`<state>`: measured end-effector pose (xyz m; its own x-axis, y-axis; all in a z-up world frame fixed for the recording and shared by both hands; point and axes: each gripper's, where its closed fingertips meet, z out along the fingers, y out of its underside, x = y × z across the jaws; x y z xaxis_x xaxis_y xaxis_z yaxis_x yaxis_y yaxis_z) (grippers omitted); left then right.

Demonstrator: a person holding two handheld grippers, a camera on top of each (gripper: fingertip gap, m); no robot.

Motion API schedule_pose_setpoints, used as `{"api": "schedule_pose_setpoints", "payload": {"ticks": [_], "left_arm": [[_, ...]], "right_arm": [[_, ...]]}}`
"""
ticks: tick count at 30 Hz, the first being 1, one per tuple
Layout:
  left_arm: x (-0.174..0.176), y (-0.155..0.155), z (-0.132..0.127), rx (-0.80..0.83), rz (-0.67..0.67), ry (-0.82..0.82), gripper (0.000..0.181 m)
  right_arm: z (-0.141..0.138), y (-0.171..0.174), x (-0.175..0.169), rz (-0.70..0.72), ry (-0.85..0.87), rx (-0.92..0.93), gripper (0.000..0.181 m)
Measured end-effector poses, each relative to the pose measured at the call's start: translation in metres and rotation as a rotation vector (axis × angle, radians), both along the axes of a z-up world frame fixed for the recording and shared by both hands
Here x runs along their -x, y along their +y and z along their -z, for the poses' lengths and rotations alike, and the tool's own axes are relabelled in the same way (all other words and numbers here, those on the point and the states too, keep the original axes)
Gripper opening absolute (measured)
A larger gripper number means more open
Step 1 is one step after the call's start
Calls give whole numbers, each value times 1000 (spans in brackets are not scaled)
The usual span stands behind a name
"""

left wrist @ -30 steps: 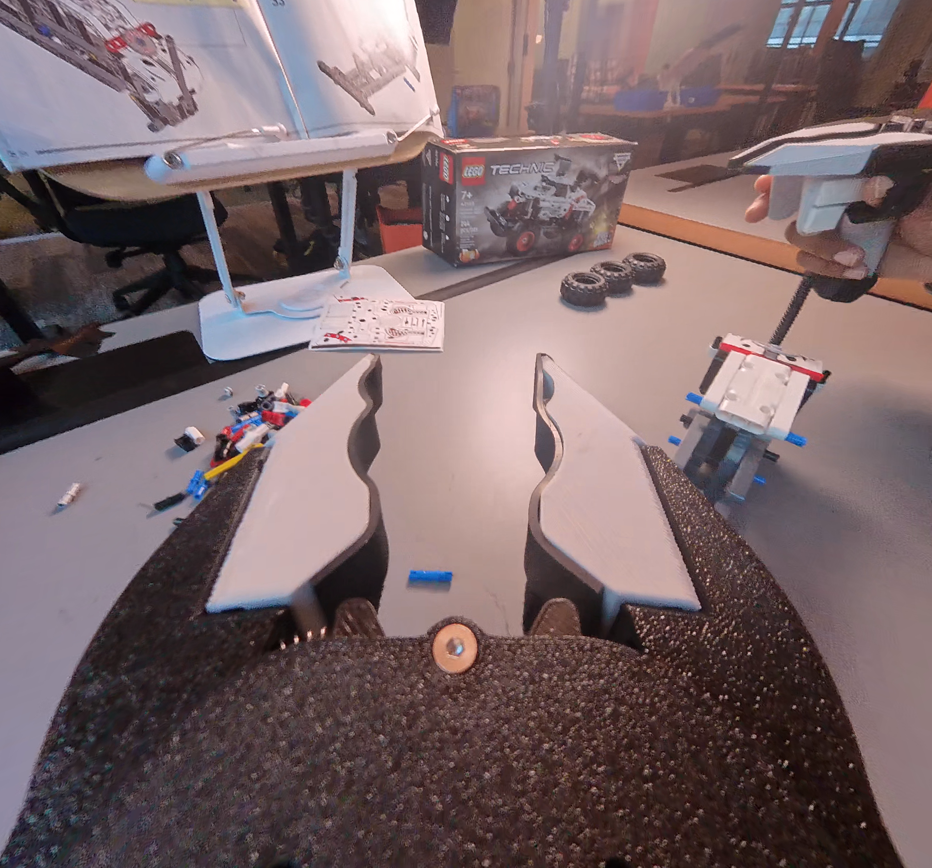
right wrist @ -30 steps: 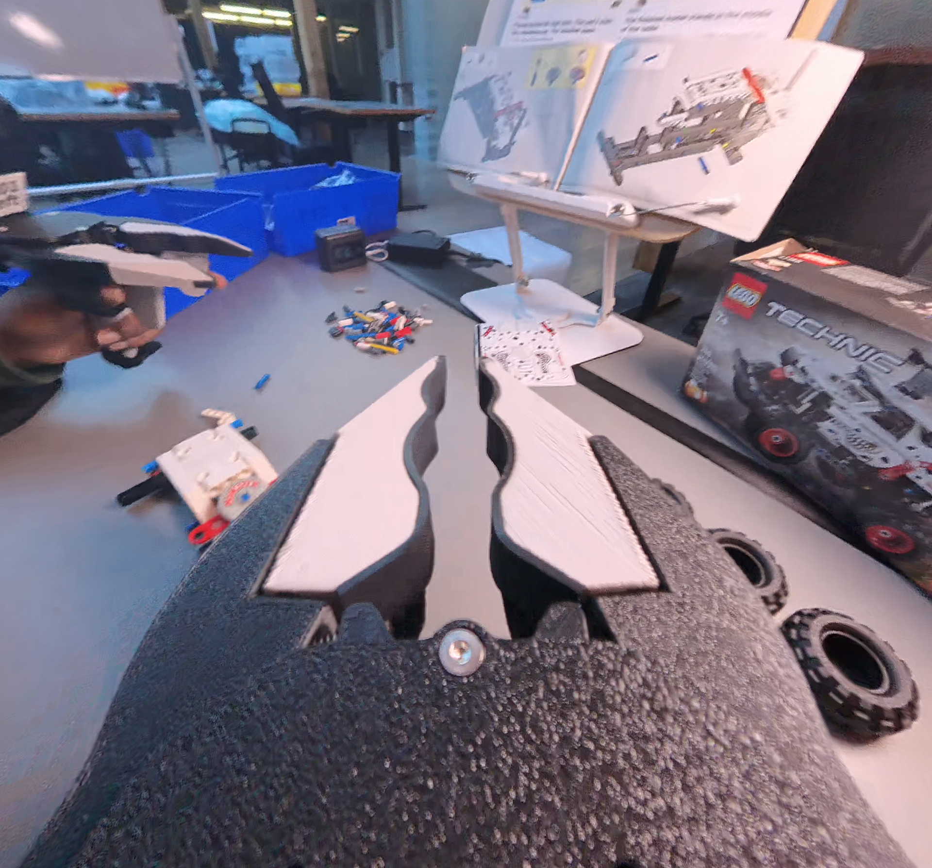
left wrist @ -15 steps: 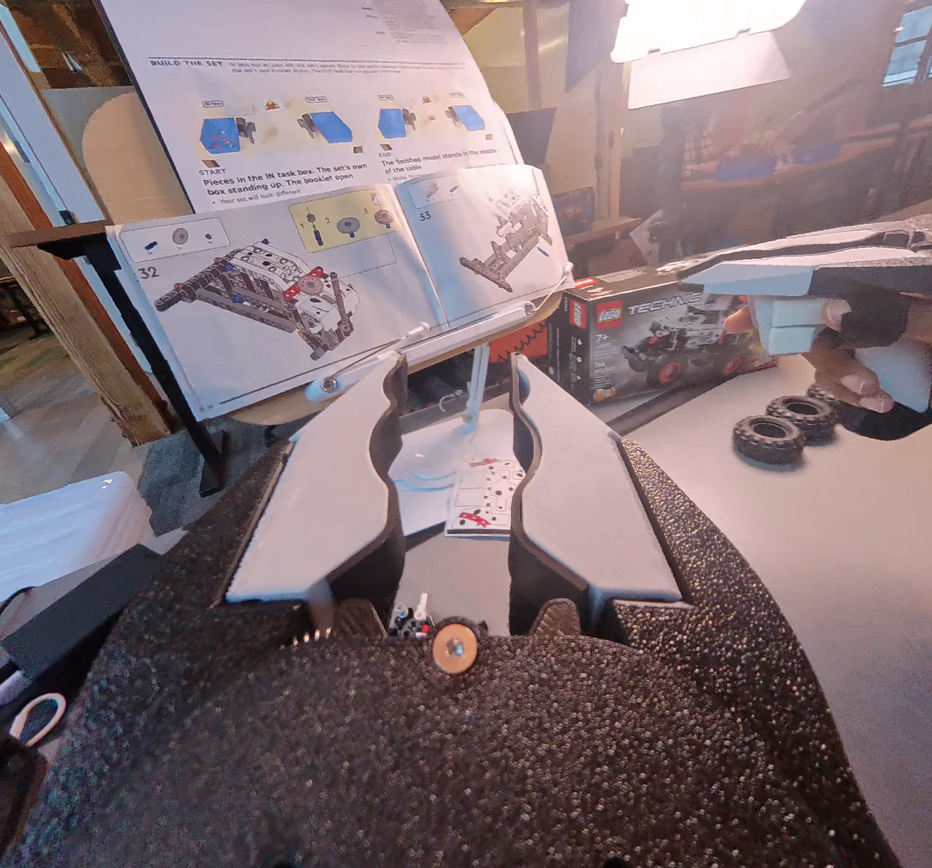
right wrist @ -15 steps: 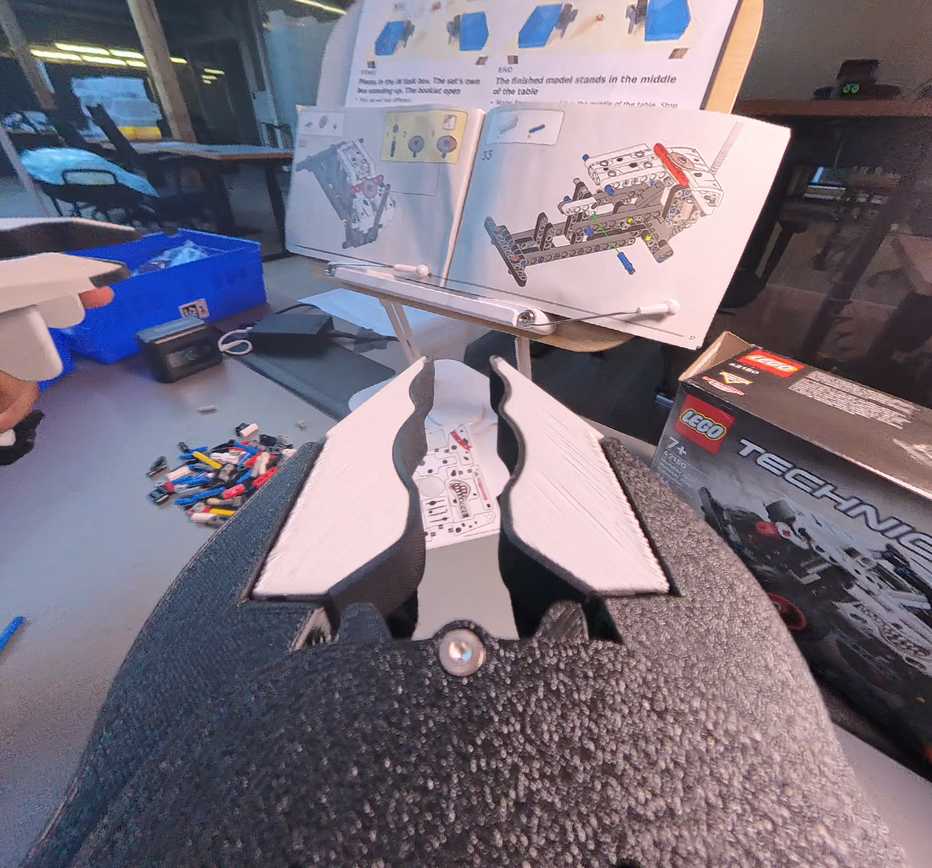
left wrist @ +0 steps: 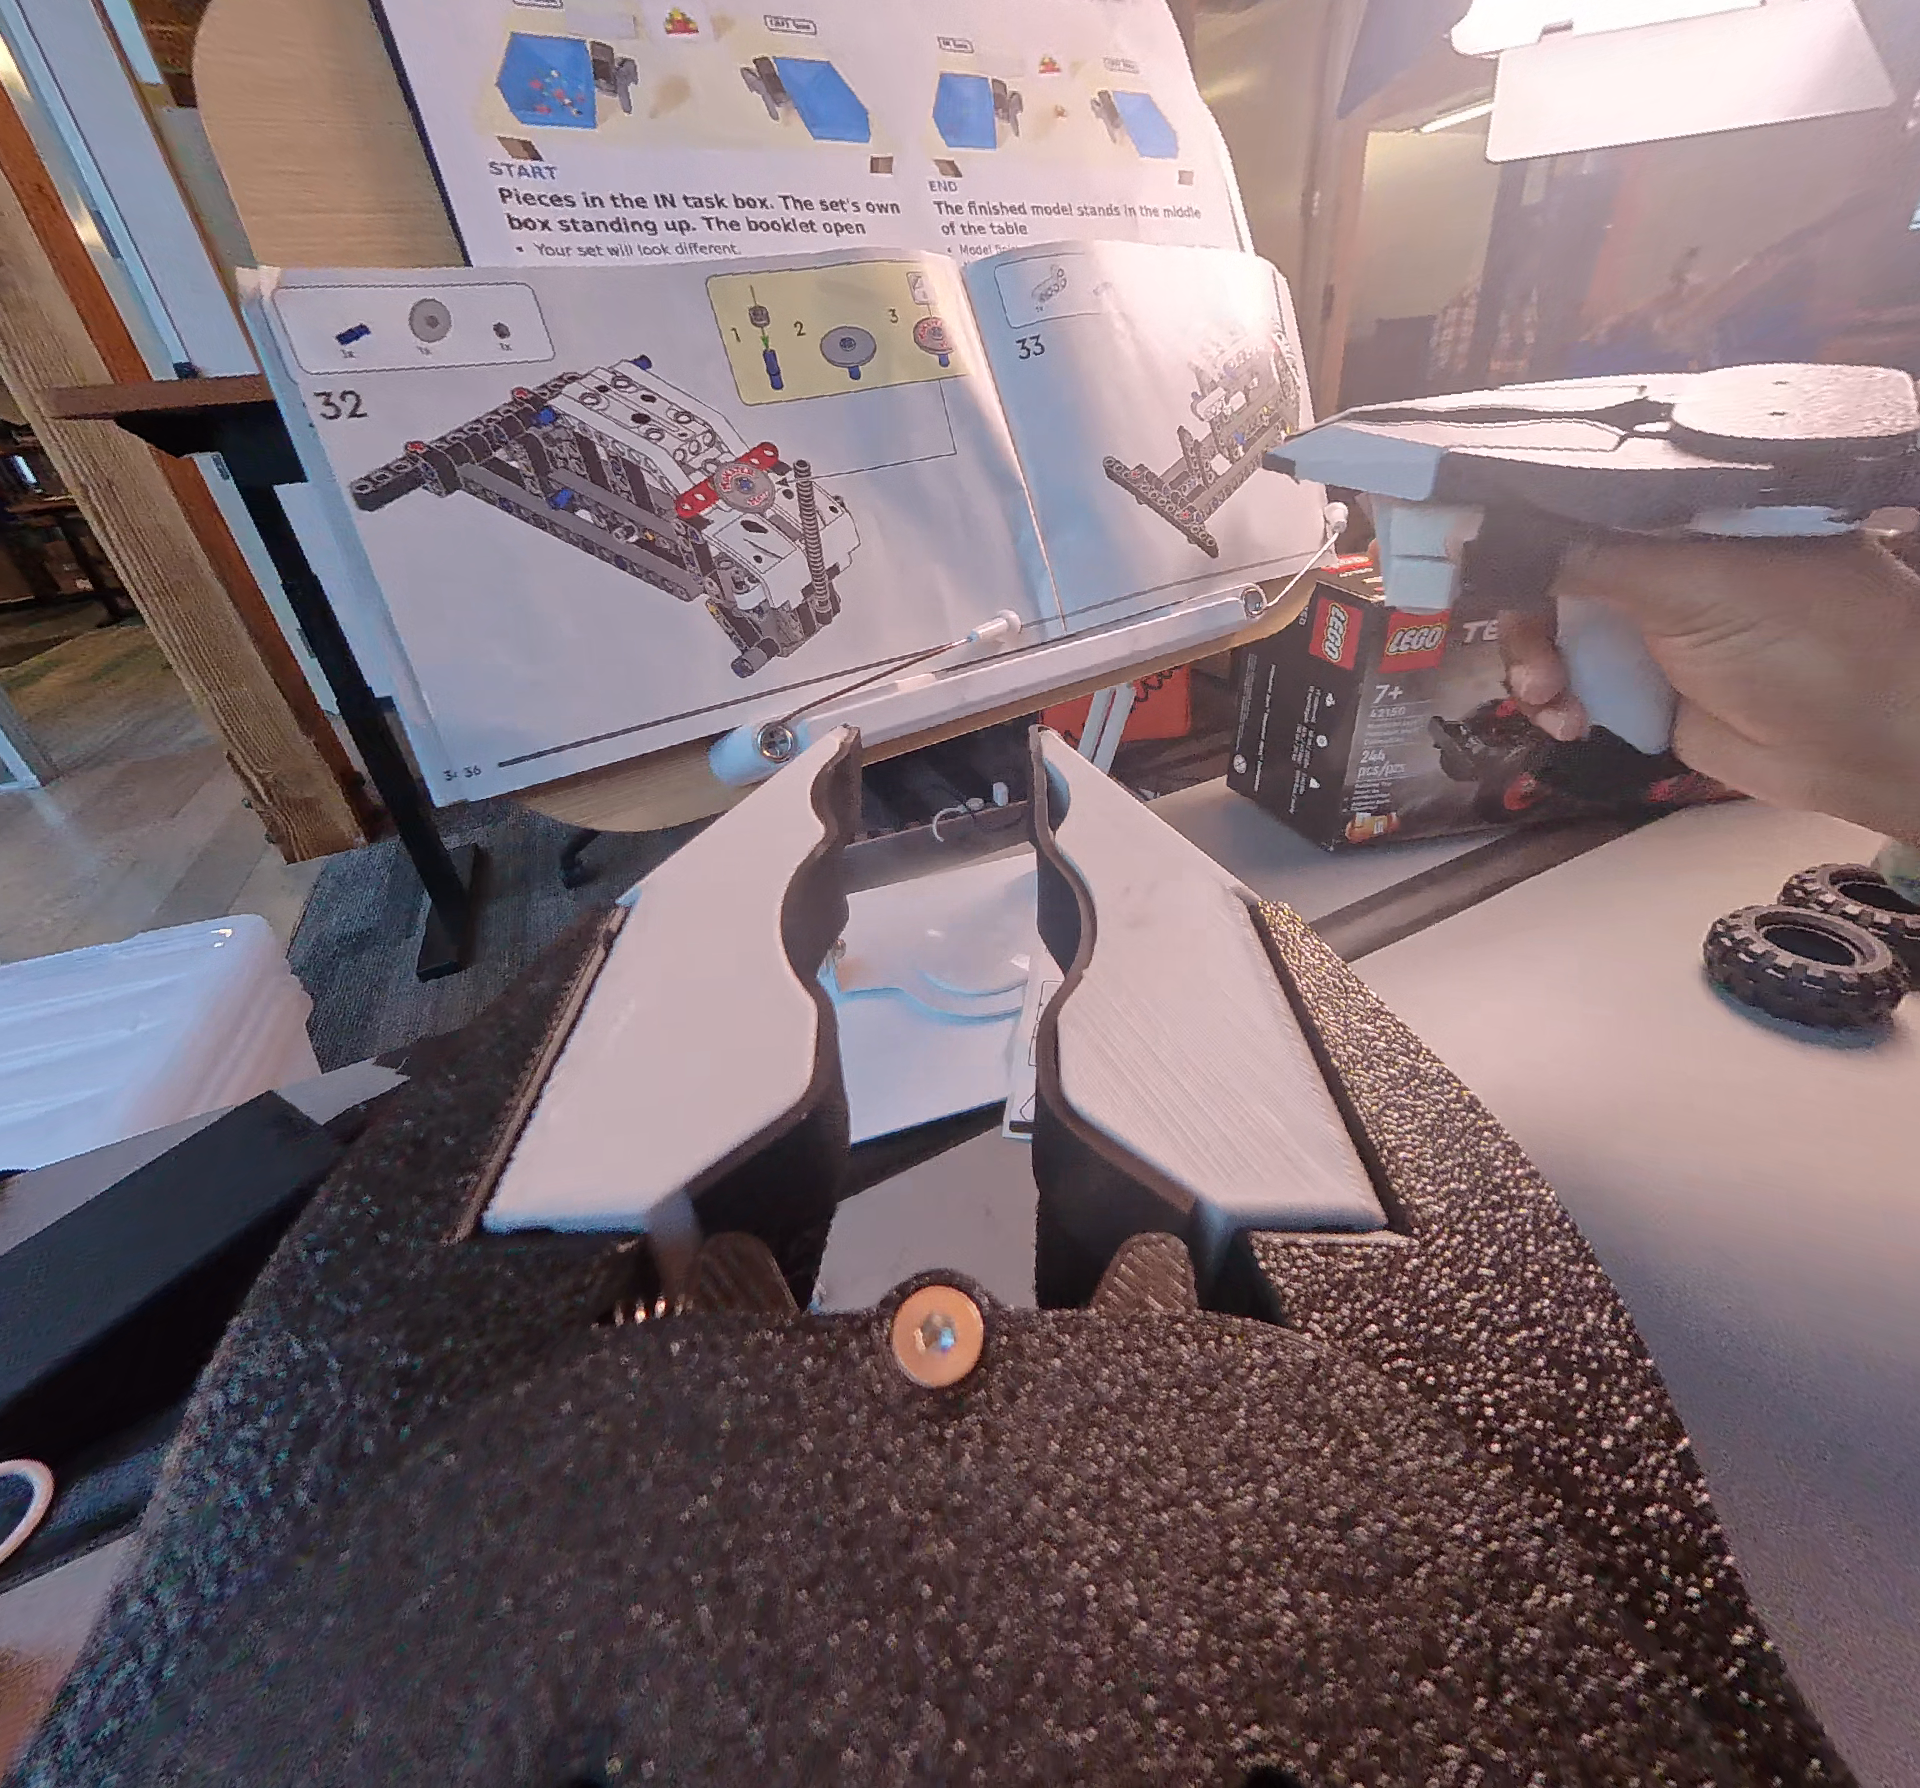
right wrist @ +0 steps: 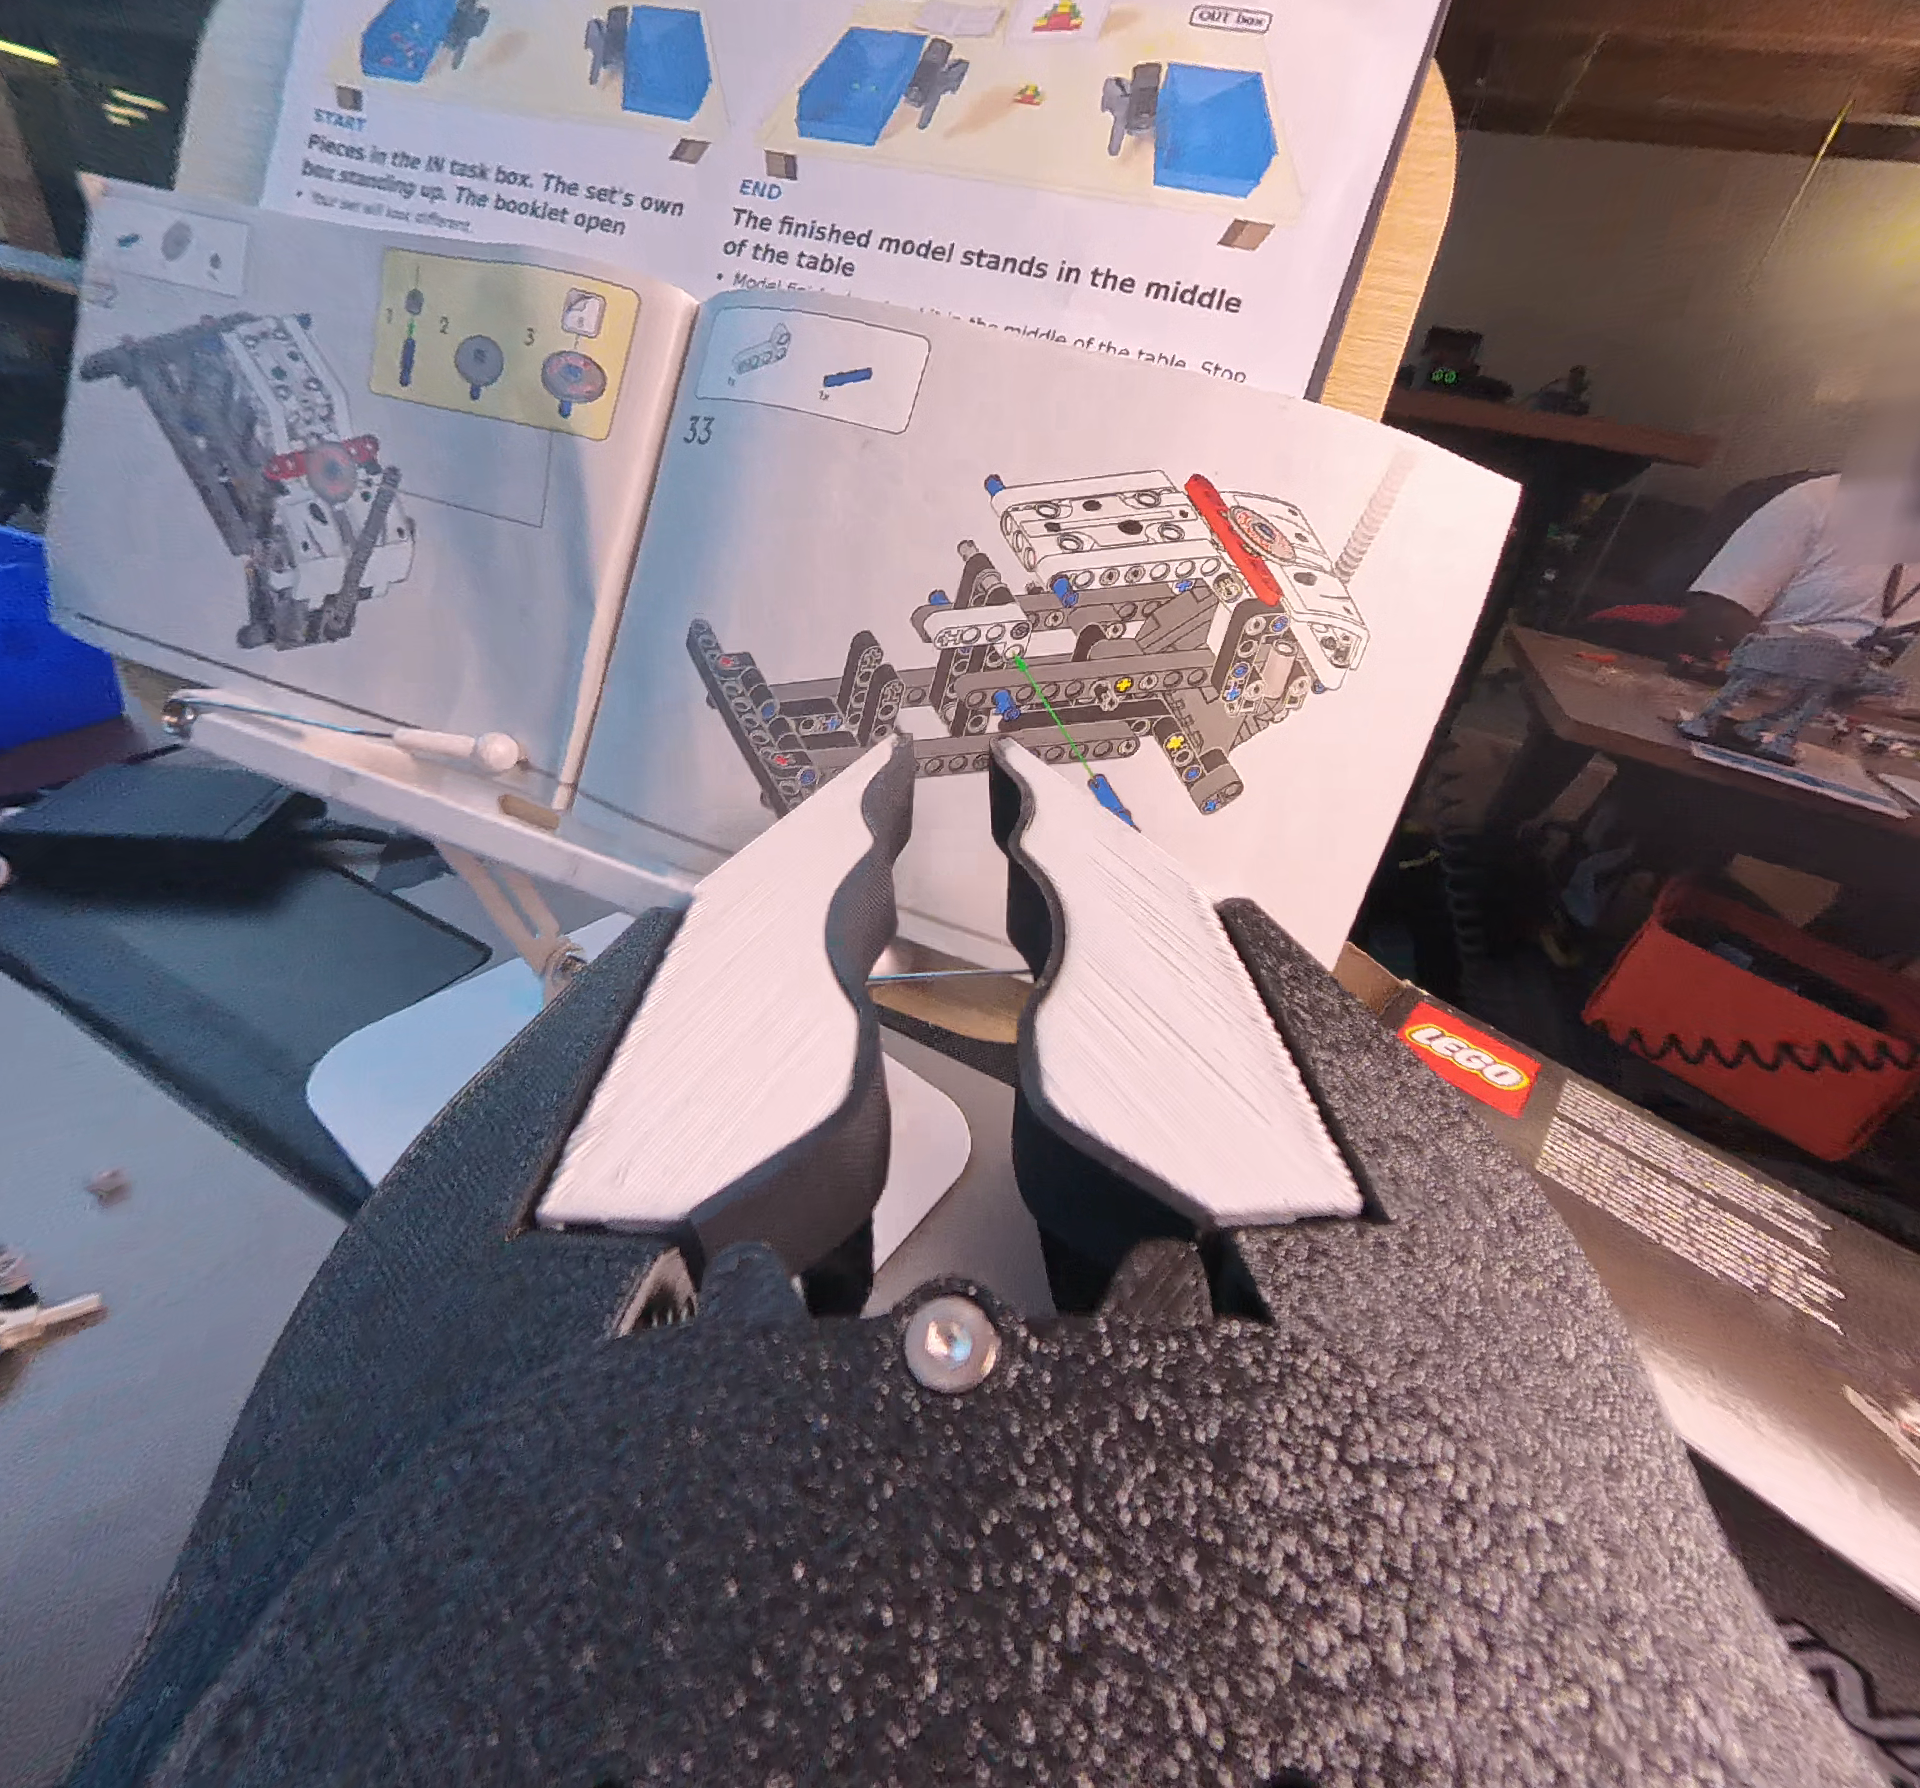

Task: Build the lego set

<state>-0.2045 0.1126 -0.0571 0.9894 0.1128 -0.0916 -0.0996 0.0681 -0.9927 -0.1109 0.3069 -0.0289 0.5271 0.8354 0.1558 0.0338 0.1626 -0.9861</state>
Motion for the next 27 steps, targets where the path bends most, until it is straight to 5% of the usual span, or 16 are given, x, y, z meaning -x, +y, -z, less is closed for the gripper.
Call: {"api": "schedule_pose_setpoints", "payload": {"ticks": [5,27], "left_arm": [[2,-6,-4,-16,-6,17,31],[-4,-4,-1,-3,19,26,31]], "right_arm": [[-1,11,8,26,2,5,0],[9,11,5,-5,-43,41,0]]}}
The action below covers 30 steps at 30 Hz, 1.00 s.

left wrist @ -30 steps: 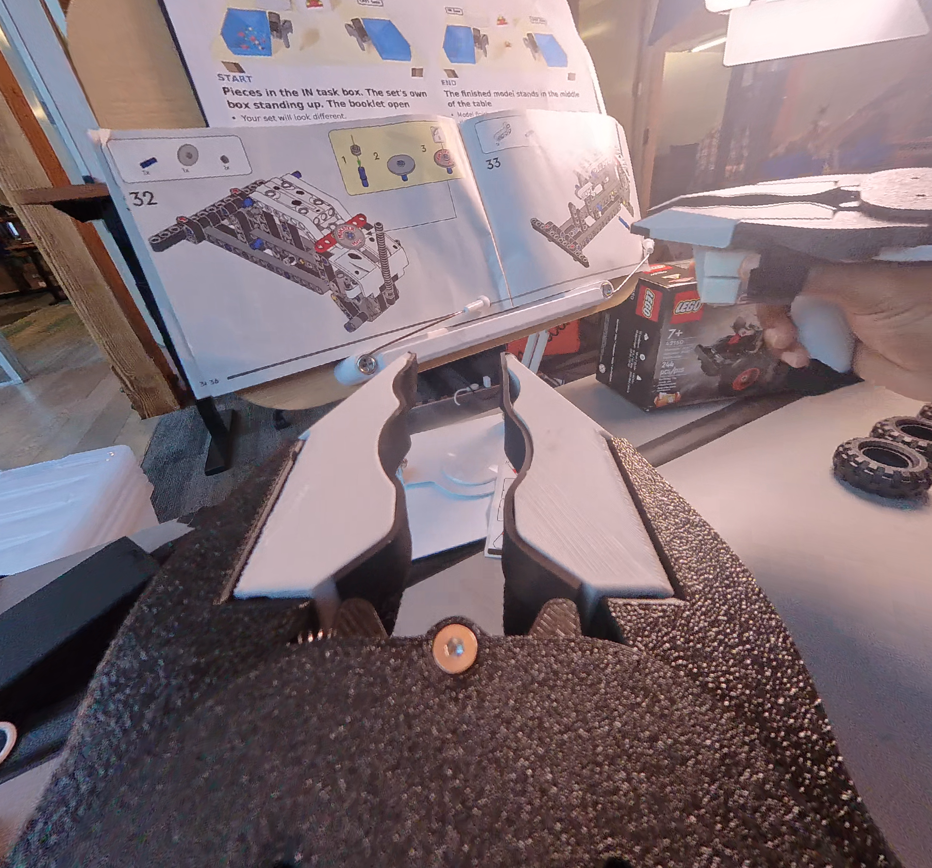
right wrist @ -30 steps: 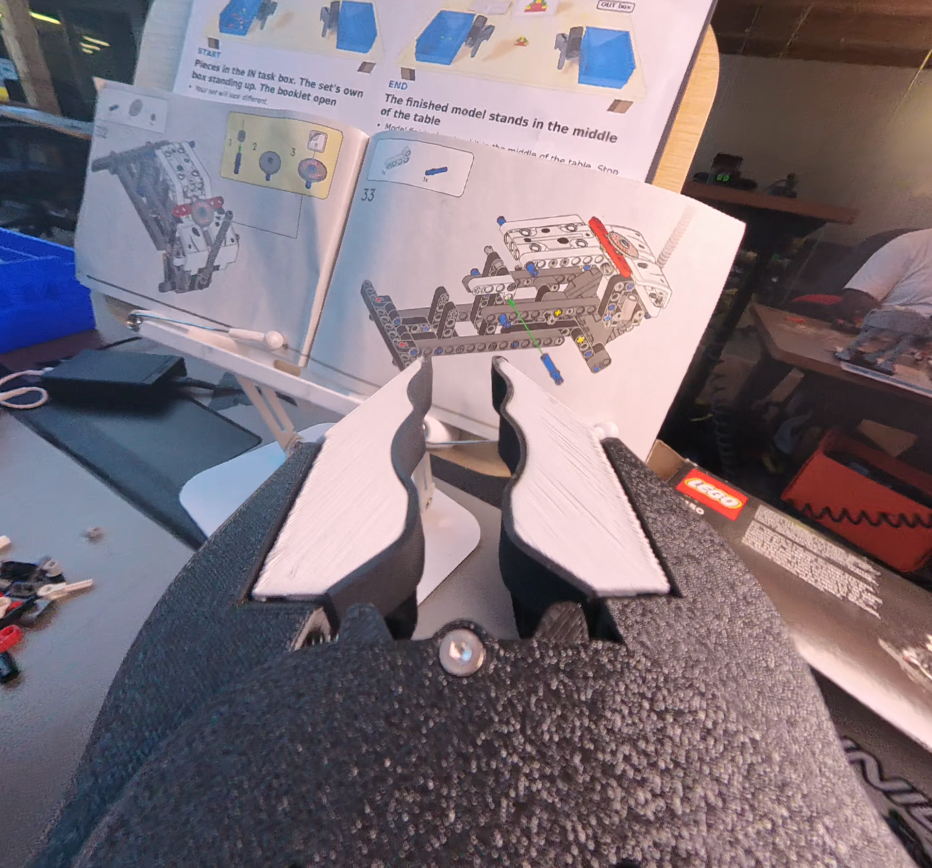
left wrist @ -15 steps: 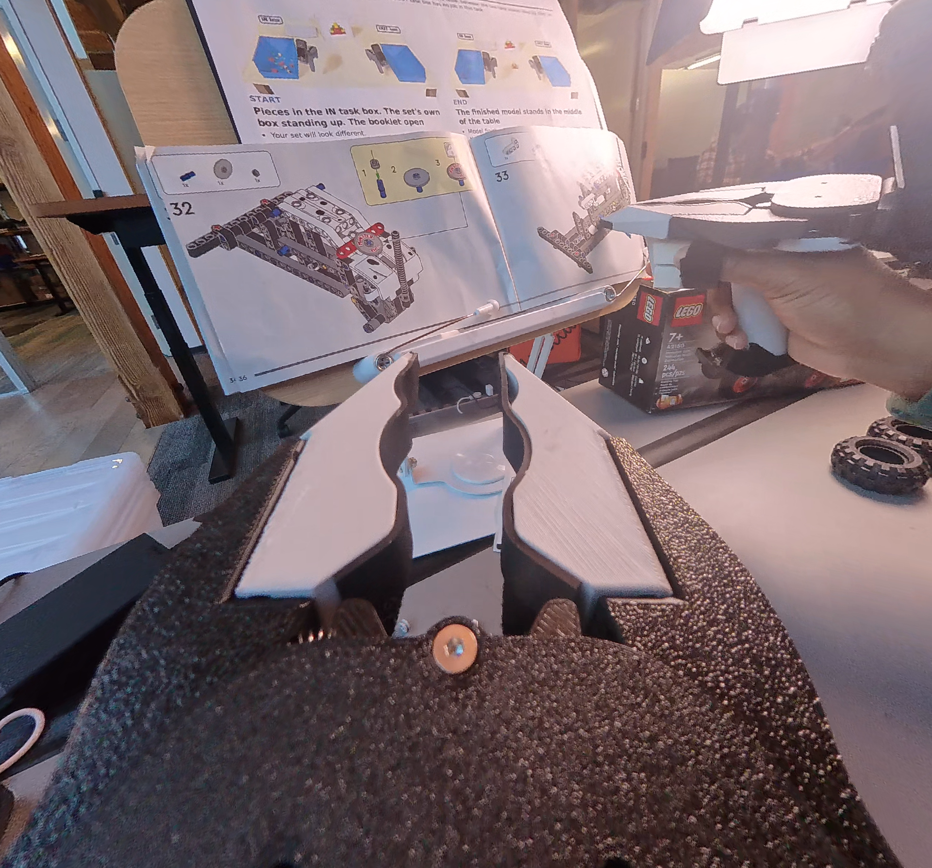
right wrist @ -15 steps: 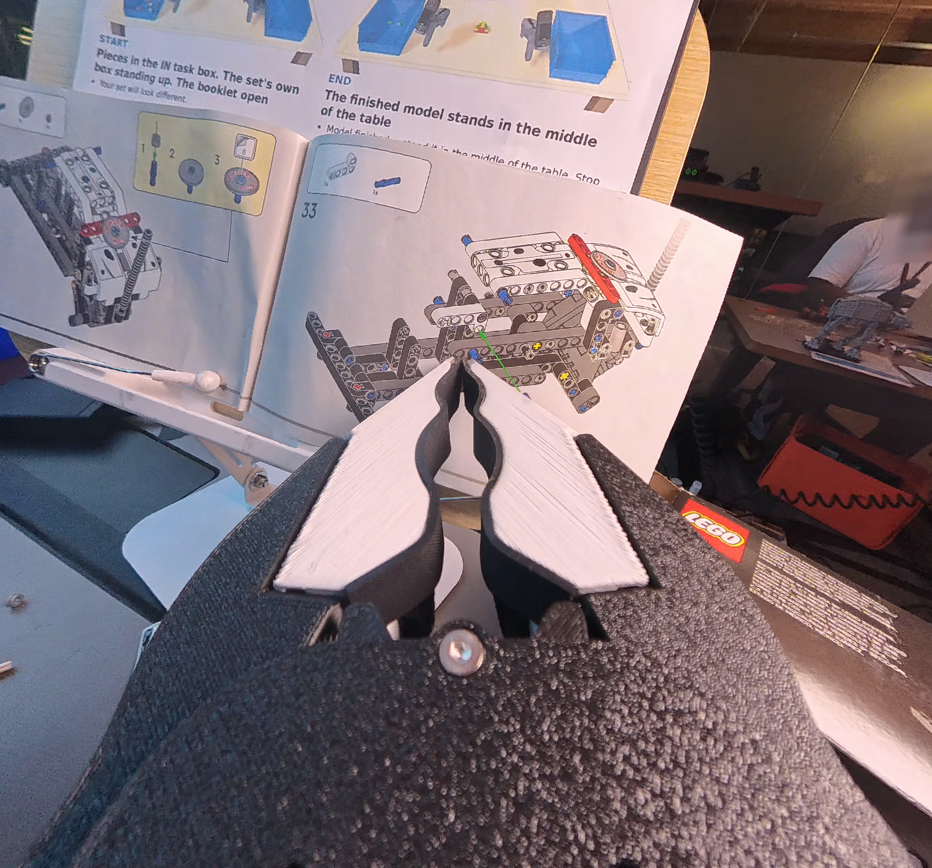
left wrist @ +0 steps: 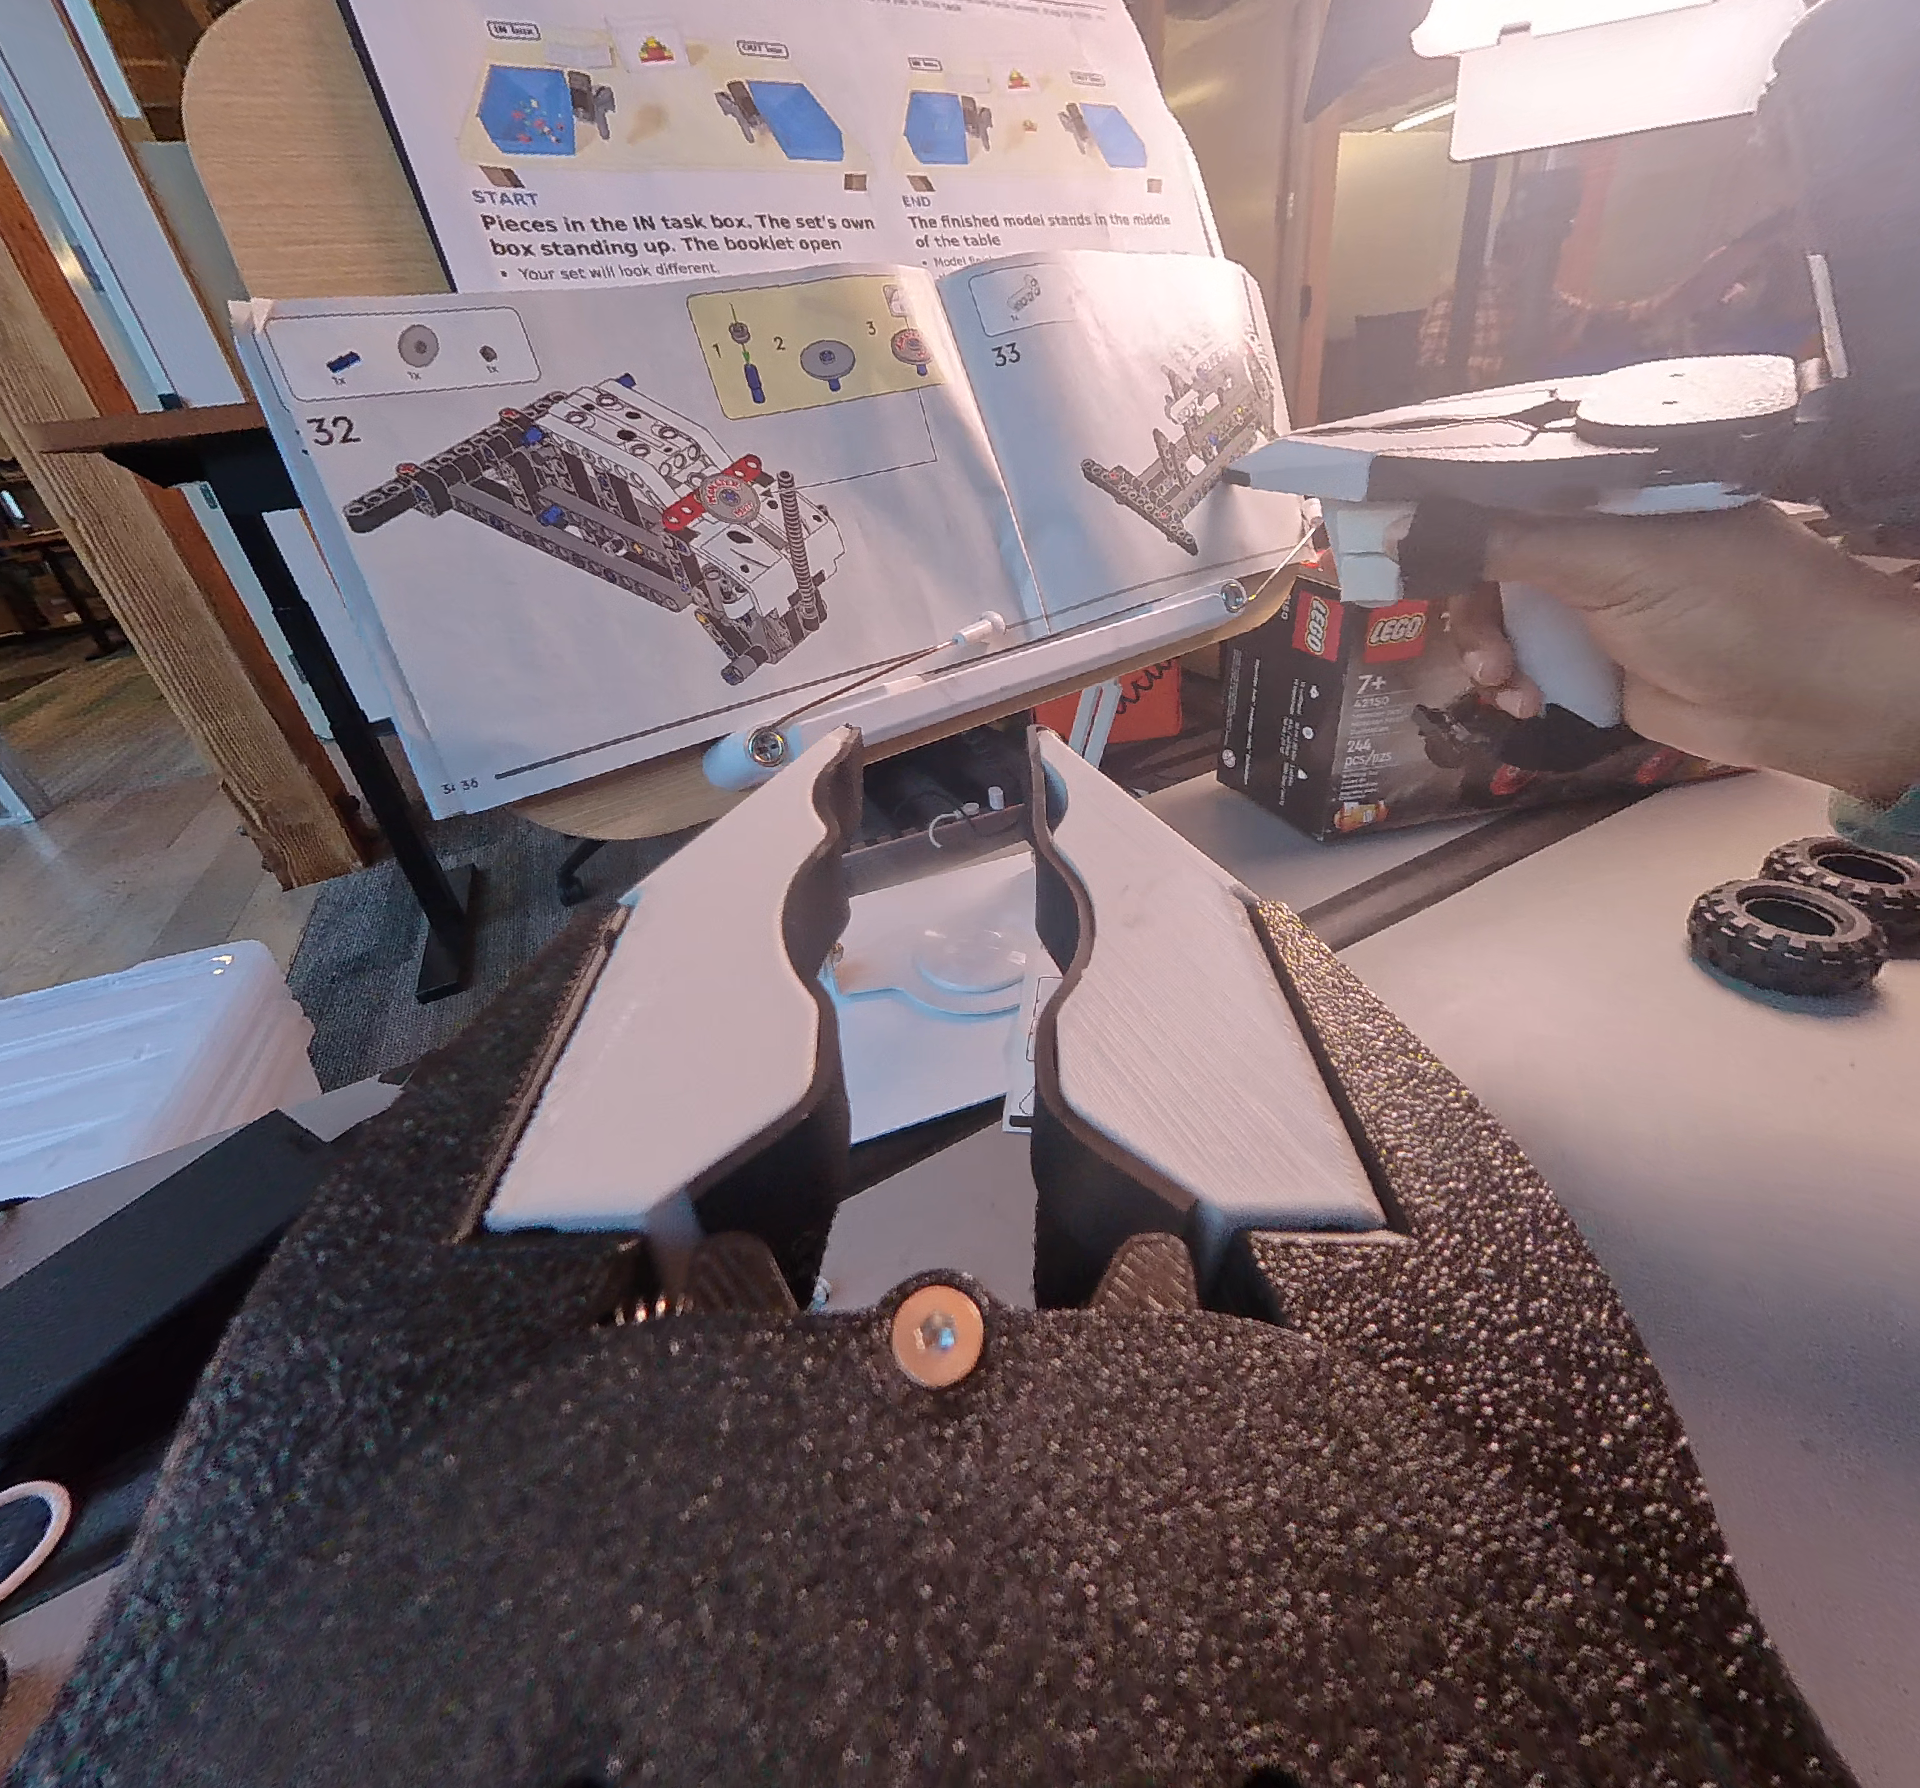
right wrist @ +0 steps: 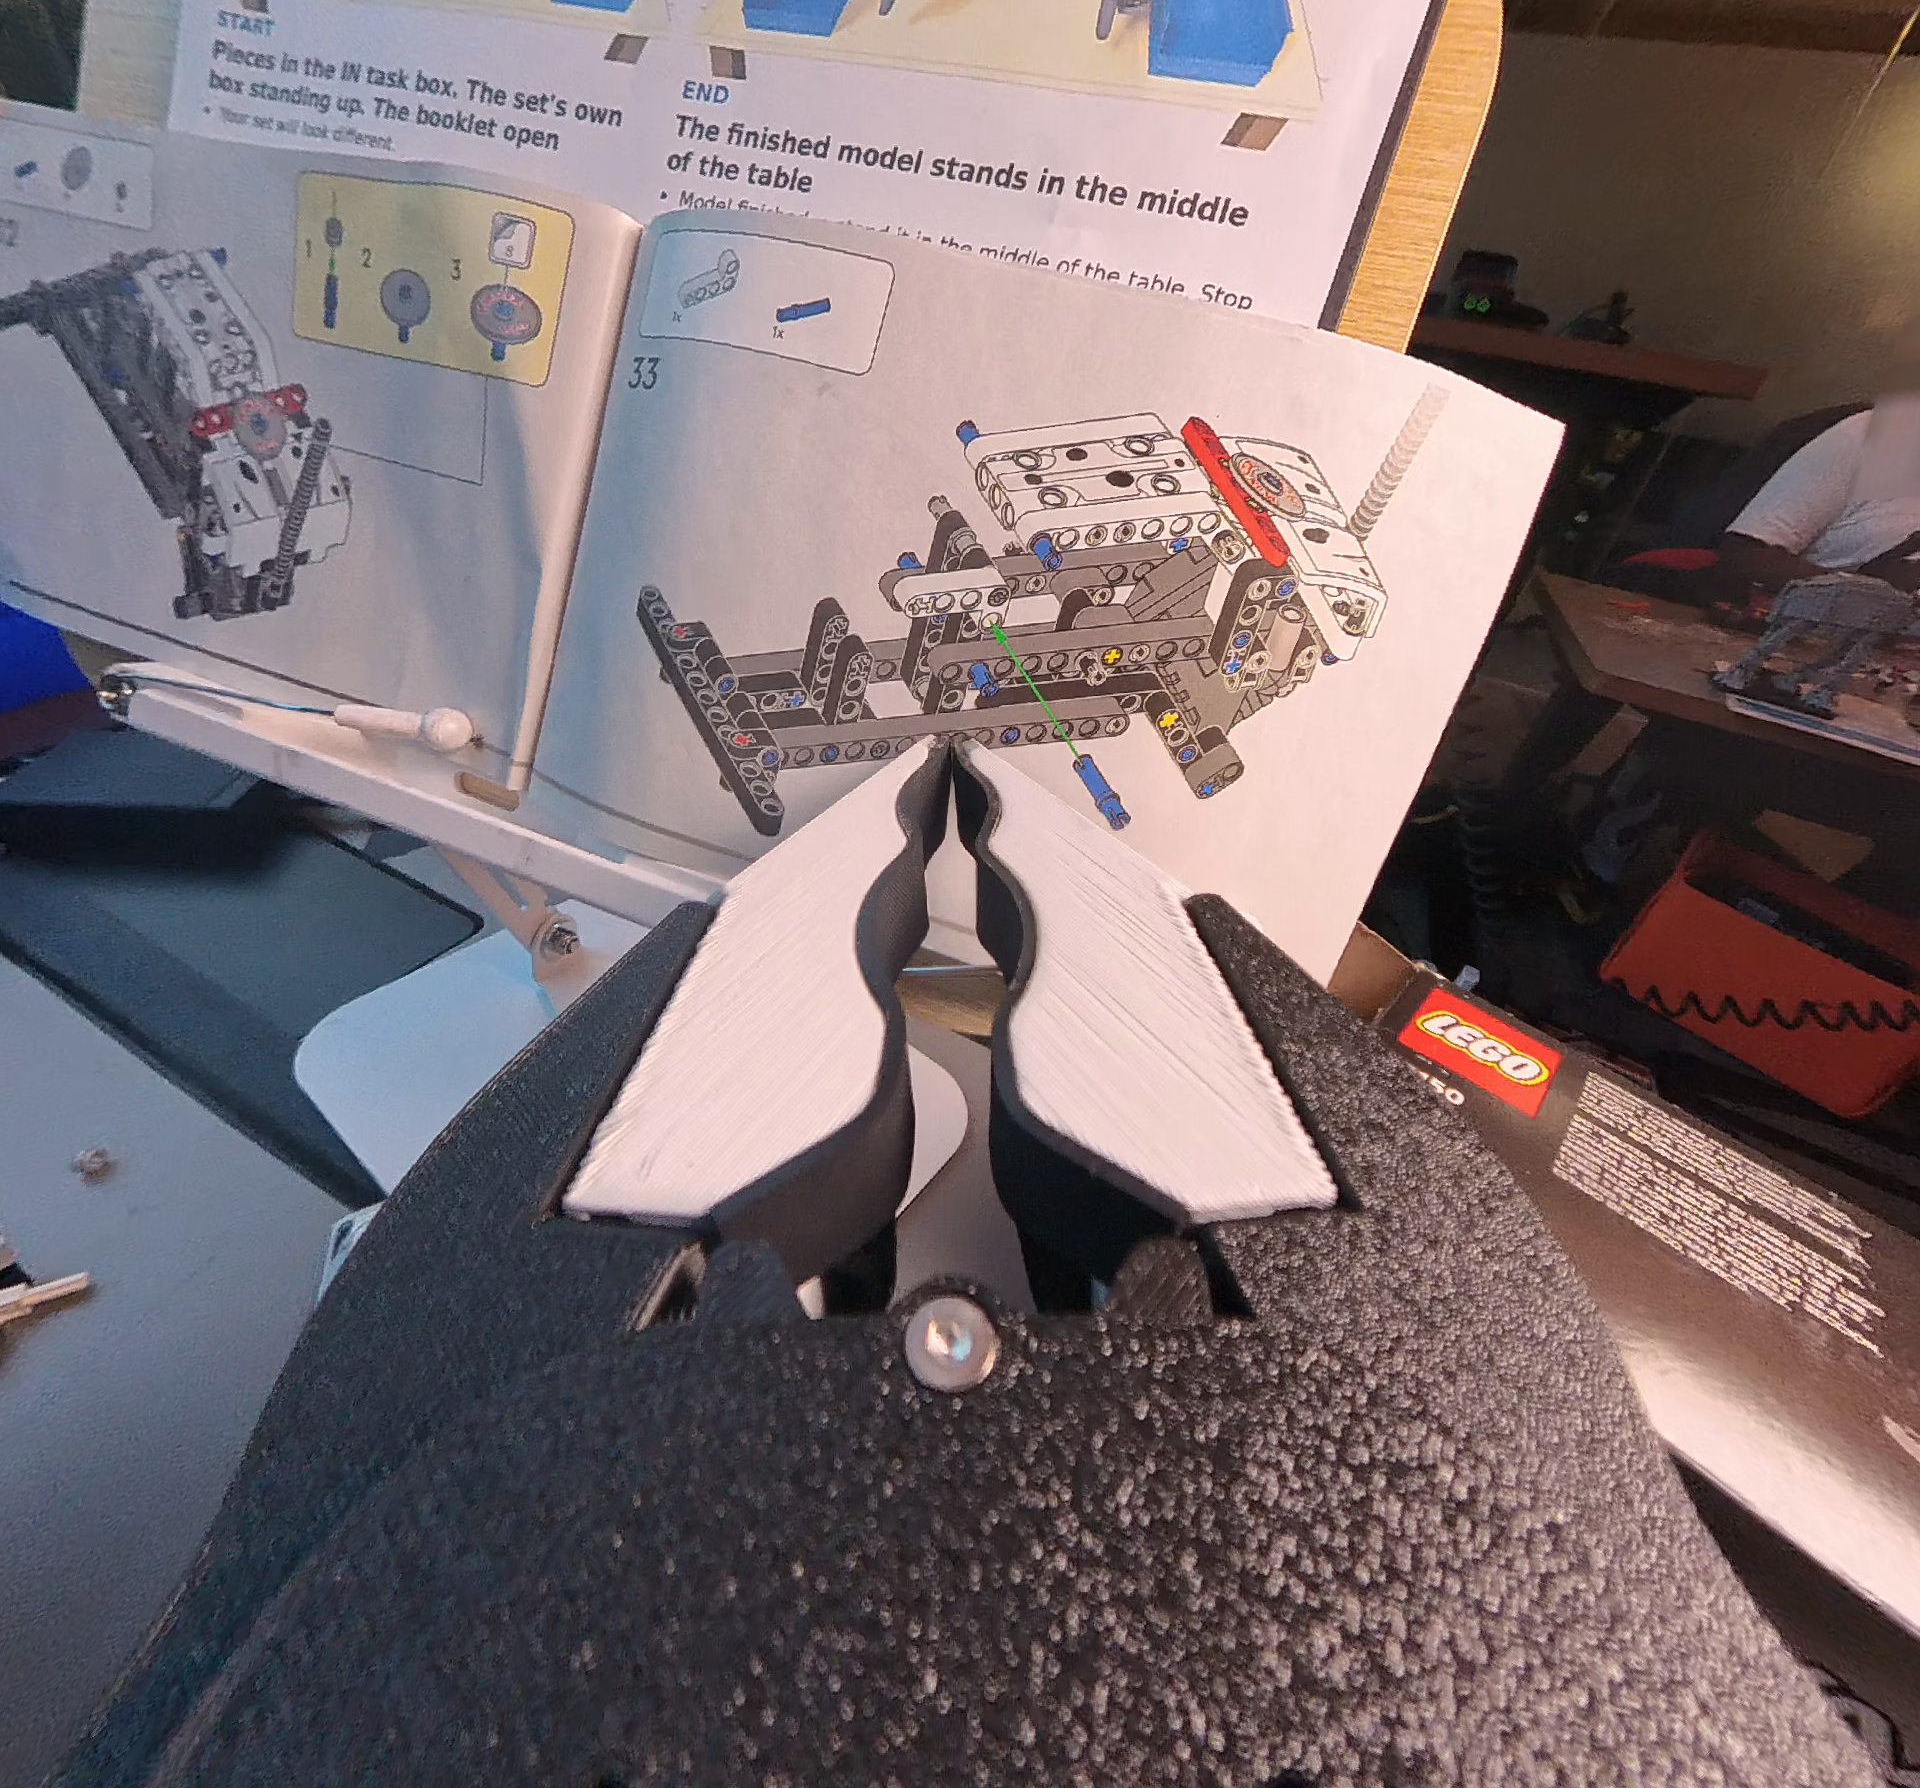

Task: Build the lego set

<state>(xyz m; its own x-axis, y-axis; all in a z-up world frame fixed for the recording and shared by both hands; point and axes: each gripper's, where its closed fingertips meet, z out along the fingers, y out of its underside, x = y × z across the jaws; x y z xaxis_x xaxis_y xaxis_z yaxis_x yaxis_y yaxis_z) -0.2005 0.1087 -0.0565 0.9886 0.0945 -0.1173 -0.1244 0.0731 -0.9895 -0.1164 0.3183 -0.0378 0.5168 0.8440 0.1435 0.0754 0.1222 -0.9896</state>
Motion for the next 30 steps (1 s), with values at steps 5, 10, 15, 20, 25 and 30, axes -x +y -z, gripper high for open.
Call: {"api": "schedule_pose_setpoints", "payload": {"ticks": [5,10,15,20,25,30], "left_arm": [[-11,-2,-9,-3,50,2,31],[-36,-11,-30,-16,138,46,31],[-78,-25,-41,54,284,108,31],[-141,-57,-15,243,537,176,45],[-211,-115,52,467,812,120,73],[-257,-151,135,686,909,147,89]], "right_arm": [[1,-40,-15,-140,-62,-21,1],[-10,-111,-67,-329,-128,-8,3],[-26,-178,-147,-360,-135,11,5],[2,-253,-220,-393,-265,-3,15],[74,-324,-260,-441,-439,-11,20],[130,-375,-253,-443,-461,100,22]]}}
